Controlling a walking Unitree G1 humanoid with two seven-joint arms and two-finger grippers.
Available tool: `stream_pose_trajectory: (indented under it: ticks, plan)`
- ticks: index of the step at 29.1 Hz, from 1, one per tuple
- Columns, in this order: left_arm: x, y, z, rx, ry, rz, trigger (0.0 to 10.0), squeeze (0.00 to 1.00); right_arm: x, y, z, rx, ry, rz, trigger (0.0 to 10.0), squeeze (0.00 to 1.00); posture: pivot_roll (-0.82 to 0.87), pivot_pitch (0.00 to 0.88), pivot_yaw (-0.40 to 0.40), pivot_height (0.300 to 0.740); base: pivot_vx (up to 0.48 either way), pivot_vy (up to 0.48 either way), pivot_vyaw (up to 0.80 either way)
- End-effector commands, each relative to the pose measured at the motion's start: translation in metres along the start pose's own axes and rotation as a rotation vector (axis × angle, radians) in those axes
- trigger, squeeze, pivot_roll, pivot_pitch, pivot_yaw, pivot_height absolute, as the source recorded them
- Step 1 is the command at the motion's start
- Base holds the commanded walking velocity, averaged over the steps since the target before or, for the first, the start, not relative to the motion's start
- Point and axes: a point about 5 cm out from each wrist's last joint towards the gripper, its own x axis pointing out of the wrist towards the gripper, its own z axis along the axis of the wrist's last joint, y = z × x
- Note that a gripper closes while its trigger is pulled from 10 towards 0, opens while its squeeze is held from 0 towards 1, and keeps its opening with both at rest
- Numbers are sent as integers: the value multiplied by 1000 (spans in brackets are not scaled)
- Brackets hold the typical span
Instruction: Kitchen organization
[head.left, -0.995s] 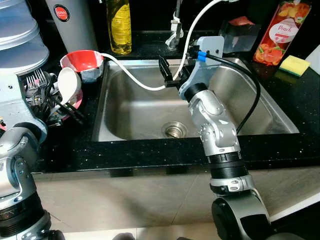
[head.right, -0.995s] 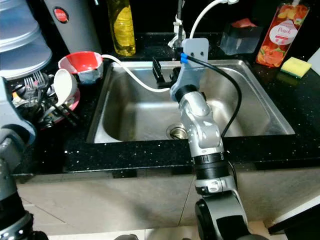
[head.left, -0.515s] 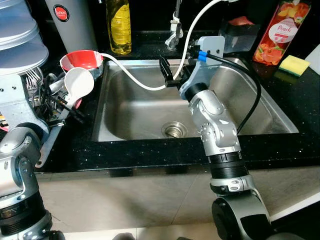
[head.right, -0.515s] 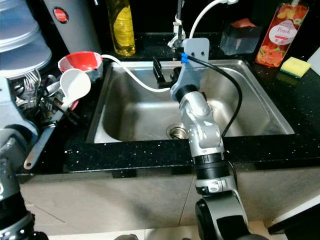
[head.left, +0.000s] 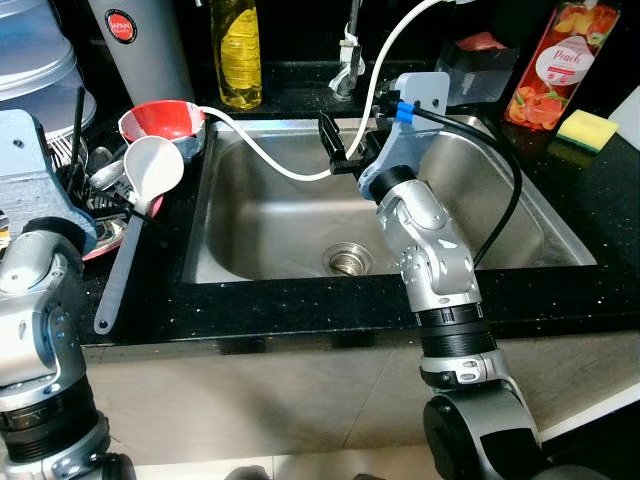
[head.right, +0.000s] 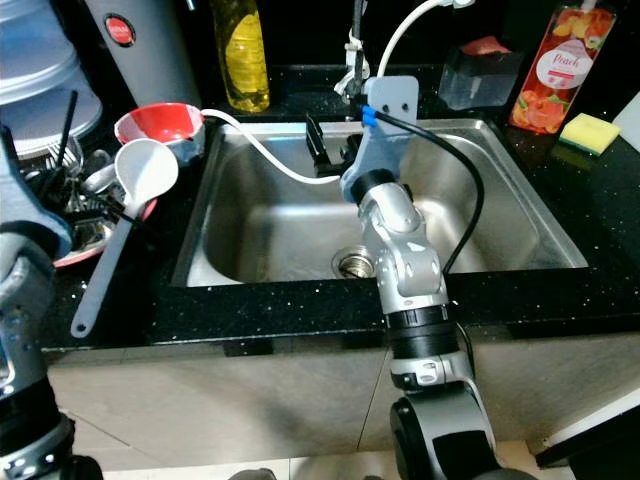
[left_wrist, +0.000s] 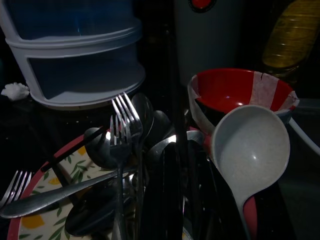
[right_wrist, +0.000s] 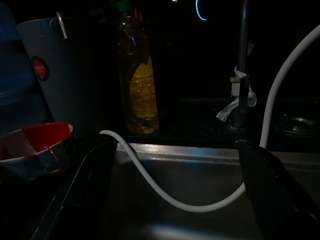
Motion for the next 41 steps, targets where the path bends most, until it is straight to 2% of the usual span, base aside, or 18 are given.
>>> stream_pose_trajectory:
  ticks: [1, 5, 8, 11, 14, 15, 17, 21, 22, 23, 24, 30, 31, 32, 33, 34, 36, 41]
  plan:
    - [1, -16, 9, 27, -27, -109, 10000, 0, 0, 3, -1, 6, 4, 7, 10000, 0, 194, 19, 12, 740, 0, 0, 0]
    - [-4, -64, 10, 50, -32, -404, 10000, 0, 0, 3, 0, 5, 1, 4, 10000, 0, 182, 22, 15, 740, 0, 0, 0]
    - [-6, -80, 10, 54, -31, -493, 10000, 0, 0, 1, 1, -1, -2, -2, 10000, 0, 182, 22, 15, 740, 0, 0, 0]
    - [-9, -103, -1, 29, 53, -626, 10000, 0, -1, -10, 2, -59, 8, -30, 10000, 0, 161, 31, 25, 740, 0, 0, 0]
    - [-9, -108, -5, 9, 88, -641, 10000, 0, -1, -14, 1, -105, 30, -41, 10000, 0, 155, 33, 28, 740, 0, 0, 0]
    - [0, -113, -19, -72, 179, -607, 10000, 0, -2, -27, -6, -169, 101, -53, 10000, 0, 142, 40, 34, 740, 0, 0, 0]
    - [6, -119, -30, -122, 236, -612, 10000, 0, -4, -36, -10, -191, 148, -57, 10000, 0, 140, 41, 35, 740, 0, 0, 0]
    - [7, -130, -39, -144, 279, -660, 10000, 0, -6, -47, -12, -207, 181, -91, 10000, 0, 136, 41, 38, 740, 0, 0, 0]
    - [8, -136, -43, -148, 298, -679, 10000, 318, -7, -51, -14, -211, 196, -115, 10000, 0, 127, 39, 42, 740, 0, 0, 0]
    - [8, -136, -43, -148, 298, -679, 10000, 318, -7, -51, -14, -211, 196, -115, 10000, 0, 127, 39, 42, 740, 0, 0, 0]
    - [10, -138, -46, -150, 305, -679, 10000, 1000, -8, -53, -14, -209, 200, -129, 10000, 0, 123, 37, 44, 740, 0, 0, 0]
    - [12, -136, -37, -125, 222, -655, 10000, 1000, -7, -49, -8, -178, 159, -103, 10000, 0, 122, 35, 44, 740, 0, 0, 0]
    - [17, -127, -25, -78, 139, -573, 10000, 153, -5, -42, -2, -141, 123, -44, 10000, 0, 134, 27, 38, 740, 0, 0, 0]
    - [17, -127, -25, -78, 139, -573, 10000, 153, -5, -42, -2, -141, 123, -44, 10000, 0, 134, 27, 38, 740, 0, 0, 0]
    - [20, -111, -15, -5, 63, -449, 10000, 0, -2, -32, 6, -89, 85, 49, 10000, 0, 143, 25, 31, 740, 0, 0, 0]
    - [20, -111, -15, -5, 63, -449, 10000, 0, -2, -32, 6, -89, 85, 49, 10000, 0, 143, 25, 31, 740, 0, 0, 0]
    - [18, -91, -6, 42, 20, -327, 10000, 0, 3, -13, 19, -38, 35, 208, 10000, 0, 158, 21, 20, 740, 0, 0, 0]
    - [9, -68, 1, 46, 3, -198, 10000, 0, 2, 19, 32, 30, -19, 454, 10000, 0, 186, 14, -1, 740, 0, 0, 0]
